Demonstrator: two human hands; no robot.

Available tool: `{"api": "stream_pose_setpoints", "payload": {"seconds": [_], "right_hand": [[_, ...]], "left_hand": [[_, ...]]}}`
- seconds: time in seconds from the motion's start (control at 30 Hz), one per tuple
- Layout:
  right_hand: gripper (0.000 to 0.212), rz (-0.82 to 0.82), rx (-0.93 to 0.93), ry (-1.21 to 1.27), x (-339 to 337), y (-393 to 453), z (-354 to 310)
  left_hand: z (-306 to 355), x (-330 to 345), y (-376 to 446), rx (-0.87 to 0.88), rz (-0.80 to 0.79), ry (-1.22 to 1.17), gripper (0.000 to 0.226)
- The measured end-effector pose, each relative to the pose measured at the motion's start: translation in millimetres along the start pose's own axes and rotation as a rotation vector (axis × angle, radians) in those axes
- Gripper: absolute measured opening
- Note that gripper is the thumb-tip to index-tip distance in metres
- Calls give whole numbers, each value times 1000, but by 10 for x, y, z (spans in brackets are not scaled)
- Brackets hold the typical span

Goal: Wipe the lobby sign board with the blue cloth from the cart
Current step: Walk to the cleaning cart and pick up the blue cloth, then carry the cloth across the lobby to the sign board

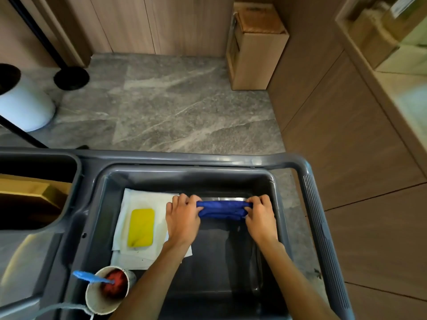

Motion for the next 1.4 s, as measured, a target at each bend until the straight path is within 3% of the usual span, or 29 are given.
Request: {"api": "stream_pose_setpoints", "payload": {"seconds": [0.5,0.8,1.17,1.4], "right_hand": [[17,162,-85,151,-1198,179,-726],[12,208,-153,278,-1929,335,-1337],[12,323,-315,294,-2858,447,-2059],[9,285,-377,290,-2979,429,-2386]], "left_hand": [[300,-1370,121,-30,224,-236,12],[407,-2265,314,-64,288,-568,16],[595,-3337,363,-50,392,-604,15],[524,-3723,289,-1,447,-644,12]]}}
Point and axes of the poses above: each hand's wrist, its own y-axis towards the middle knuckle, its own x-axis out of the palm, z = x × y, the point moved 10 cm from there along y, towards the middle knuckle, and after that the axes turned 2 degrees about -x, right-handed, at the moved point
